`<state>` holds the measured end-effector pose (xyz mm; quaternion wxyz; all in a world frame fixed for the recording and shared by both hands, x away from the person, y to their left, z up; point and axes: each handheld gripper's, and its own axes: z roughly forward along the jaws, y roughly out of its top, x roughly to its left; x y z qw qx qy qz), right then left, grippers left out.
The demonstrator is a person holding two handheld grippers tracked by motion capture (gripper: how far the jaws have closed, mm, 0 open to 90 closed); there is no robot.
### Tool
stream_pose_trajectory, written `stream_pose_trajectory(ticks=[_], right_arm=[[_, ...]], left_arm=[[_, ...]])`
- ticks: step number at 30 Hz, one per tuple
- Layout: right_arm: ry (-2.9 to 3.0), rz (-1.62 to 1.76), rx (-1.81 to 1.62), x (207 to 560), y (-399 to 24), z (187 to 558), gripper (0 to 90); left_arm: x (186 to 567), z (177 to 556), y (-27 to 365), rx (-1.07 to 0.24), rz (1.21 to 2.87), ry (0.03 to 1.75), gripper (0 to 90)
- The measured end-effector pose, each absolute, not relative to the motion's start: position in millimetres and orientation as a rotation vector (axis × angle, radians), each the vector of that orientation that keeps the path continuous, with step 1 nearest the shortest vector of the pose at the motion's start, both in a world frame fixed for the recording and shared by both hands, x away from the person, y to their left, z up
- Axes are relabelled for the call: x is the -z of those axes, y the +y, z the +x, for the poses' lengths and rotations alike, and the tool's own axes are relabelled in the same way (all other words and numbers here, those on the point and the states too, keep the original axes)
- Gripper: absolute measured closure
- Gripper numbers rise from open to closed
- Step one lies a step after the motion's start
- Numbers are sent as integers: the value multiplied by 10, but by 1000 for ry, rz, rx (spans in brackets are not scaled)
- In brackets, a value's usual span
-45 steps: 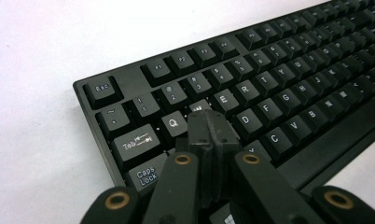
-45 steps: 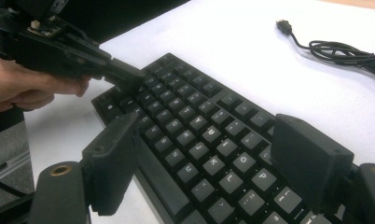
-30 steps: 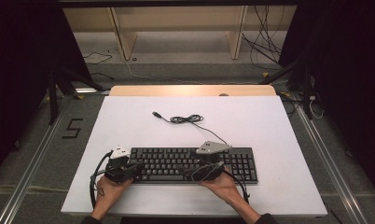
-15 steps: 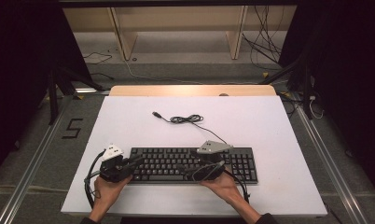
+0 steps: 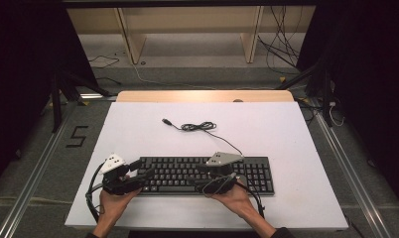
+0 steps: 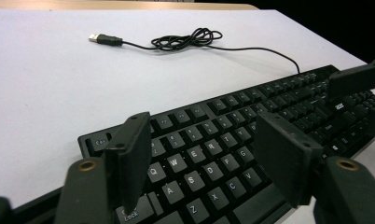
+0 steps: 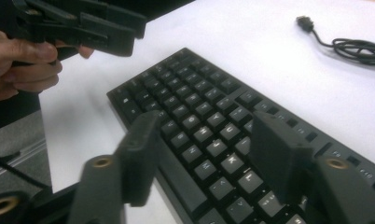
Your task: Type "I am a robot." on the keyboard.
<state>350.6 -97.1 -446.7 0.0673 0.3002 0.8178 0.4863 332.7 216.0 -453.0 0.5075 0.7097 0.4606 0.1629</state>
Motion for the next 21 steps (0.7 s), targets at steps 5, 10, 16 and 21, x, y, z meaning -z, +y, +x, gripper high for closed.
stream_pose_trajectory(ticks=[5,10,16,21], right_arm=[[2488,897,-1453,4482,-951,3496,613],[2512,883,-1432,4506,-921,3483,740],[2552,870,-1398,4546,-869,3471,874],[2585,872,-1356,4602,-816,3475,900]], left_arm=[[4517,3308,2155,-392,1699,1095,330],[4506,3291,2153,-397,1690,1090,316],[4499,3284,2160,-399,1677,1089,304],[4498,3281,2163,-395,1670,1088,287]])
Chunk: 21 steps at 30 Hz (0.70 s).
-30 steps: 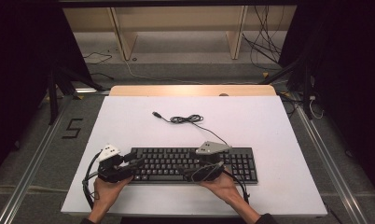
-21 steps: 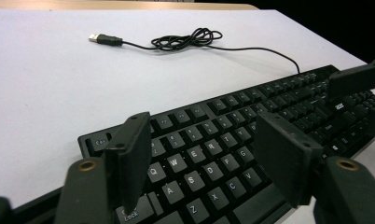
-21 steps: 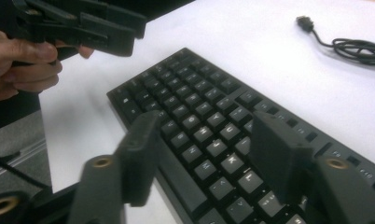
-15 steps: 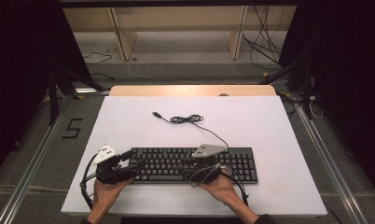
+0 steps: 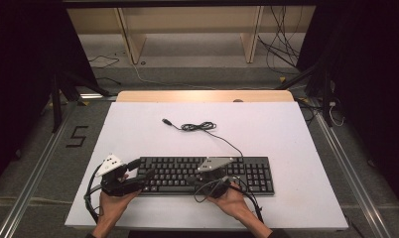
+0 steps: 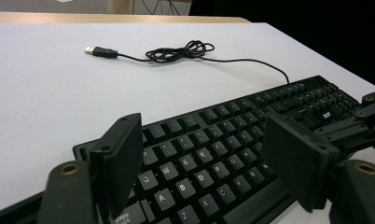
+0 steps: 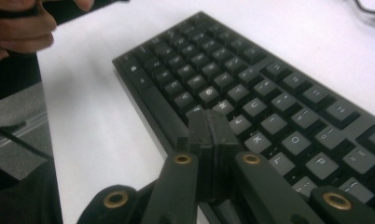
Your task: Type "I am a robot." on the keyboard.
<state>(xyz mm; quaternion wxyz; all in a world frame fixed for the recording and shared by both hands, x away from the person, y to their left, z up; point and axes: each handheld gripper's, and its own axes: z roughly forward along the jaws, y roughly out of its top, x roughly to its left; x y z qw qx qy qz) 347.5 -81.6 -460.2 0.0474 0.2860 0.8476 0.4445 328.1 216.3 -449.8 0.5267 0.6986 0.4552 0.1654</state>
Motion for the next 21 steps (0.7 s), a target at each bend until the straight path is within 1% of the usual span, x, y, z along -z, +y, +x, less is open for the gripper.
stream_pose_trajectory(ticks=[21], right_arm=[[2637,840,-1218,4760,-673,3483,900]], left_arm=[[4495,3276,2167,-395,1675,1077,269]])
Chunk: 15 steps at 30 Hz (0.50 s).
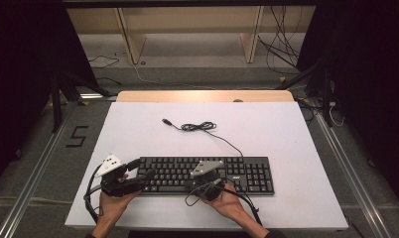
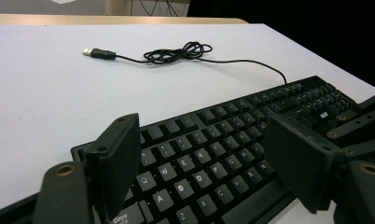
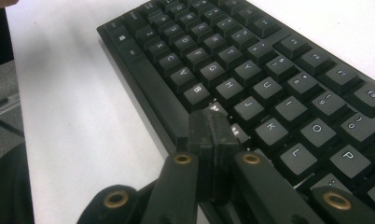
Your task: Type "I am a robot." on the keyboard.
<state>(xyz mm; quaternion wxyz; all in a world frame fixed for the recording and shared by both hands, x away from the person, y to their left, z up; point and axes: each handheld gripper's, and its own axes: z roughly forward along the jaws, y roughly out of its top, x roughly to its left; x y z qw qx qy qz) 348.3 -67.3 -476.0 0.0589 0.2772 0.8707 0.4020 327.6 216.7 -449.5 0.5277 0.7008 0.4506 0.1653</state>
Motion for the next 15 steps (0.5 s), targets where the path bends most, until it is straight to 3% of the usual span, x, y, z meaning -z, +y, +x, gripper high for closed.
stream_pose_trajectory(ticks=[15], right_arm=[[2641,807,-1165,4813,-641,3456,900]], left_arm=[[4498,3276,2163,-396,1681,1077,269]])
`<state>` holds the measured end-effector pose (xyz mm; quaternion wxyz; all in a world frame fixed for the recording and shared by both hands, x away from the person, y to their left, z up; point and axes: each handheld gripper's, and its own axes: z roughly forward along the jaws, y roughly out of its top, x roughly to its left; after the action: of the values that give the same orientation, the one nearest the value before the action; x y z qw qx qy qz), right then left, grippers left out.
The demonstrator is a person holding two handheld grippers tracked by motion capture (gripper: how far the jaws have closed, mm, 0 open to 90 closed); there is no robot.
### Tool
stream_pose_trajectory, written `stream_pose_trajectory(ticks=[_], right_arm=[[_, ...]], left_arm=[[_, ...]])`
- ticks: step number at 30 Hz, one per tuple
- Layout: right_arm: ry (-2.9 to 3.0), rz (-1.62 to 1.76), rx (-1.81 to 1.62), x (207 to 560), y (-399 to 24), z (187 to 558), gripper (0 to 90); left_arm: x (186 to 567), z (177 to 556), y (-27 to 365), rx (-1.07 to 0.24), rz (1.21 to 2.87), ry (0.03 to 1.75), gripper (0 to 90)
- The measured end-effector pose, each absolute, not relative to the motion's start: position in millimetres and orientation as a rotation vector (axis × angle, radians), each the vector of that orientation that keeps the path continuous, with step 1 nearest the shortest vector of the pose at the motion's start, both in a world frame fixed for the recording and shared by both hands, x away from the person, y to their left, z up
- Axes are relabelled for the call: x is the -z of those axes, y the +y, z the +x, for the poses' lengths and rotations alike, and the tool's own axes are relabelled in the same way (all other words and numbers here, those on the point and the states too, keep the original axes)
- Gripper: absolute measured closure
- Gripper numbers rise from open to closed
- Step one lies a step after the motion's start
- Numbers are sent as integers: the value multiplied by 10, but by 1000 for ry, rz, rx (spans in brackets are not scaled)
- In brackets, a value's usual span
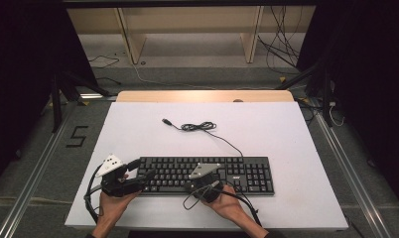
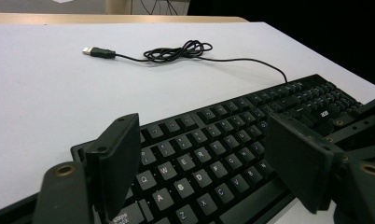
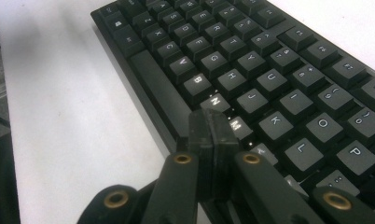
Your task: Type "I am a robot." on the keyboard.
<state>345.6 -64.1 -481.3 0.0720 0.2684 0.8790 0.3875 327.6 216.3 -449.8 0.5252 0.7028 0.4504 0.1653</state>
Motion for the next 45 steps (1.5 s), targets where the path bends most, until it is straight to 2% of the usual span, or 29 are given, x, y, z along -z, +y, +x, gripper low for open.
stream_pose_trajectory(ticks=[10,12,17,20,22,24,31,35,45], right_arm=[[2595,849,-1264,4719,-708,3478,900],[2576,862,-1294,4687,-735,3484,878],[2536,891,-1336,4632,-808,3510,790],[2530,906,-1349,4622,-829,3526,682],[2524,912,-1352,4620,-837,3534,655],[2513,926,-1356,4614,-844,3545,570],[2474,970,-1376,4596,-881,3584,411],[2452,976,-1382,4586,-896,3590,366],[2429,975,-1404,4569,-913,3587,321]], left_arm=[[4504,3285,2169,-395,1687,1078,269],[4505,3285,2170,-396,1688,1079,269],[4506,3287,2167,-395,1693,1081,269],[4511,3291,2163,-395,1691,1087,269],[4510,3291,2167,-395,1692,1087,270],[4511,3292,2170,-396,1692,1088,269],[4518,3298,2167,-393,1696,1094,268],[4522,3305,2165,-389,1704,1097,266],[4536,3323,2139,-383,1717,1108,266]])
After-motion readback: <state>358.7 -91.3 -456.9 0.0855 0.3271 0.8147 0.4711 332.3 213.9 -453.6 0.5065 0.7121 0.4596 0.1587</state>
